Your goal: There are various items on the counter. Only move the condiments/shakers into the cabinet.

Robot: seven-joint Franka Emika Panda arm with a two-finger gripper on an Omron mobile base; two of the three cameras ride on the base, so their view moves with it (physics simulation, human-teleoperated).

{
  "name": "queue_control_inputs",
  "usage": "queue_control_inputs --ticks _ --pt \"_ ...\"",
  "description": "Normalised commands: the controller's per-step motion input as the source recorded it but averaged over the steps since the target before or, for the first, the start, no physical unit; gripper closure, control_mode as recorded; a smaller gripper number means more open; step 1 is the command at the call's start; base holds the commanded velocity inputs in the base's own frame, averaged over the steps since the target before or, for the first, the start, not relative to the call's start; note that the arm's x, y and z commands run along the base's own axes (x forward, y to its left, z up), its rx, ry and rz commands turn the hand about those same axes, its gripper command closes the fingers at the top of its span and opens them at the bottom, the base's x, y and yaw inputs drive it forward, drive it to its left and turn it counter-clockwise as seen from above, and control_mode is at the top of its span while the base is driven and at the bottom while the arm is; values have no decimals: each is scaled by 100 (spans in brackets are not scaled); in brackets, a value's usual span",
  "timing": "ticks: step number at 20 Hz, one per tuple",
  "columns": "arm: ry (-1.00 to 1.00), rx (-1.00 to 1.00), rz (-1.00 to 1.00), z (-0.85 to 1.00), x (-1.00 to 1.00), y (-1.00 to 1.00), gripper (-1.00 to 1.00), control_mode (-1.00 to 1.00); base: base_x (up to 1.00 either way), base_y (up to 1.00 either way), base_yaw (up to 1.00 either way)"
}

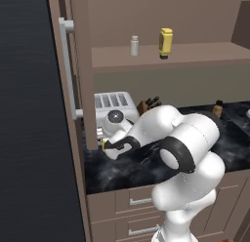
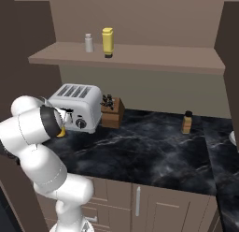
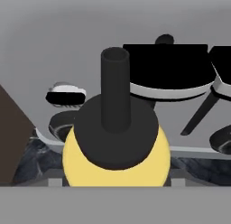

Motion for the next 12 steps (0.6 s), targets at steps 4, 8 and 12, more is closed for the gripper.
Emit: queue_control_inputs --ticks 4,8,12 --pt "-1 0 0 0 -7 0 100 -100 0 0 0" --pt "-11 -3 0 18 -43 0 100 -100 0 0 0" --pt "-14 -5 3 83 -72 0 100 -100 0 0 0"
